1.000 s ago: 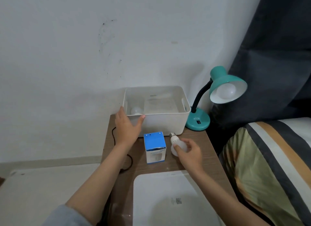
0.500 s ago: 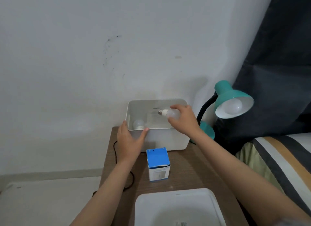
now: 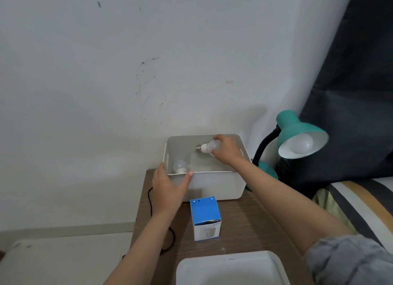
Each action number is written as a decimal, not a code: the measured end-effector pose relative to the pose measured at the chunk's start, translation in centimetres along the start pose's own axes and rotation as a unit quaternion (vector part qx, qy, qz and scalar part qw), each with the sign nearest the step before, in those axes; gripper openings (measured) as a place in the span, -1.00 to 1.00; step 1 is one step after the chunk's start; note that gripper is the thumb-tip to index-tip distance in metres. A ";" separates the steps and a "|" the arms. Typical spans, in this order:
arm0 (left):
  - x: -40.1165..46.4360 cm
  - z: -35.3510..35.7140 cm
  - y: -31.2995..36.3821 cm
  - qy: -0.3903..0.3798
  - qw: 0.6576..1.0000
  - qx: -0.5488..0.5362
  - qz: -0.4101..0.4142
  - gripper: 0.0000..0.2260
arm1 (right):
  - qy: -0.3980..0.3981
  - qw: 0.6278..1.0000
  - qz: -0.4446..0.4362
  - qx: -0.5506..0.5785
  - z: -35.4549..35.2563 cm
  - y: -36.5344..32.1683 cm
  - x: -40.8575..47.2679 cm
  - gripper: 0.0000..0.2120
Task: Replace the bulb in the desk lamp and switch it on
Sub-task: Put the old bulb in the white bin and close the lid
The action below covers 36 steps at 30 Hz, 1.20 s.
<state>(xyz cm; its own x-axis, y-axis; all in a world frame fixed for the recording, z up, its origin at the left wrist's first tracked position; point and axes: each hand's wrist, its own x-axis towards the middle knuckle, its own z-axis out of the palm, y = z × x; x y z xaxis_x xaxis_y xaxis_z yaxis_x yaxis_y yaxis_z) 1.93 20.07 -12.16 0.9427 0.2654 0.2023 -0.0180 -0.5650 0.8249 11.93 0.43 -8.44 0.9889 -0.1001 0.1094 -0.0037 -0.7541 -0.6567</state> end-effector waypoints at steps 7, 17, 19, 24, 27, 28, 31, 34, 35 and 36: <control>-0.3 -1.1 1.4 -0.050 0.998 0.027 -0.015 -0.14 | 0.056 0.995 -0.079 0.038 -3.1 -0.6 -6.0 -0.58; -12.9 -3.6 0.7 -0.089 0.994 0.002 -0.056 -0.34 | 0.046 0.997 -0.028 0.050 -4.0 4.6 -25.0 -0.64; -15.7 -4.1 -0.9 -0.126 0.989 0.026 -0.070 -0.36 | 0.016 1.000 0.011 0.017 -3.7 6.1 -28.4 -0.63; -21.2 -4.7 -5.0 -0.207 0.966 0.113 -0.110 -0.32 | -0.074 0.989 0.107 -0.068 -2.5 9.2 -35.1 -0.49; -24.1 -5.4 -4.2 -0.249 0.946 0.159 -0.134 -0.30 | -0.108 0.973 0.180 -0.092 -2.1 10.1 -37.1 -0.39; -24.7 -5.3 -4.3 -0.255 0.942 0.174 -0.135 -0.31 | -0.120 0.970 0.189 -0.100 -2.0 10.1 -37.5 -0.38; -25.9 -5.2 -4.2 -0.253 0.944 0.184 -0.108 -0.35 | -0.130 0.967 0.196 -0.100 -1.3 9.6 -37.9 -0.36; -26.2 -5.3 -3.6 -0.222 0.957 0.158 -0.098 -0.37 | -0.105 0.968 0.211 -0.083 -1.3 8.8 -37.9 -0.37; -26.2 -5.5 -3.4 -0.208 0.963 0.143 -0.092 -0.39 | -0.096 0.970 0.210 -0.079 -1.6 8.6 -37.8 -0.38; -26.2 -5.8 -3.1 -0.192 0.970 0.127 -0.082 -0.41 | -0.084 0.972 0.204 -0.076 -1.9 8.3 -37.9 -0.39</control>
<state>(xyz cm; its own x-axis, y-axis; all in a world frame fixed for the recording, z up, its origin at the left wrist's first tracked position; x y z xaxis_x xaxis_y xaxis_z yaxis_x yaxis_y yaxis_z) -24.63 19.41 -16.95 0.9815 0.0843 -0.1720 0.1786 -0.7274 0.6625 -25.82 -3.29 -16.59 0.9104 -0.3136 -0.2697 -0.4108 -0.7624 -0.5000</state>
